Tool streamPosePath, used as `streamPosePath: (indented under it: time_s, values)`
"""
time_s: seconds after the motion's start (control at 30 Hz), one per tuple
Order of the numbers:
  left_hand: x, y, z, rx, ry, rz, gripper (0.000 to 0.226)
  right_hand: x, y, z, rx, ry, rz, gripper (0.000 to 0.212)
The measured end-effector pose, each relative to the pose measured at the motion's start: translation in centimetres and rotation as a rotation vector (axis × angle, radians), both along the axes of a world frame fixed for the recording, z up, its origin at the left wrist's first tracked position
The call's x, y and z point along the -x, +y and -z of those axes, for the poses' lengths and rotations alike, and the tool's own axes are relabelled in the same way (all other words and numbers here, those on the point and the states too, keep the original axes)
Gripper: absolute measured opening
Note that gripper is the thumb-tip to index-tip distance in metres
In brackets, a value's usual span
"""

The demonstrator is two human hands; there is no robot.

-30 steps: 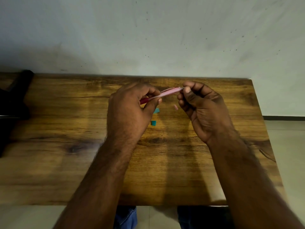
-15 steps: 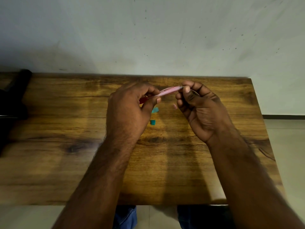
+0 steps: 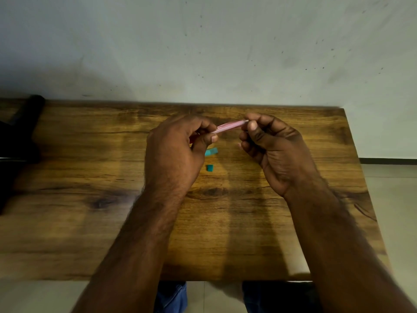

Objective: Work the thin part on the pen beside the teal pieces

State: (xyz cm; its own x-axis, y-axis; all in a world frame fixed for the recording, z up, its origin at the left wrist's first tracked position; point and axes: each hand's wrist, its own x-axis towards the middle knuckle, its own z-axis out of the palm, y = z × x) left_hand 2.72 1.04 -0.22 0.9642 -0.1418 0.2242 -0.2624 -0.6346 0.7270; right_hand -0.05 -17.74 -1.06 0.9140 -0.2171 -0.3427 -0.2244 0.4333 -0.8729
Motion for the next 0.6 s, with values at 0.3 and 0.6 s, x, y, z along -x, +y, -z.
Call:
streamPosePath:
  time_s: [0.3, 0.6]
  values:
    - [0.0, -0.1, -0.1, -0.002, 0.005, 0.009, 0.015, 0.4, 1.4, 1.5, 1.358, 0.024, -0.195, 0.027]
    - [0.1, 0.0, 0.0, 0.015, 0.019, 0.003, 0.016, 0.1, 1.5, 1.1, 1.210, 0.096, -0.133, 0.022]
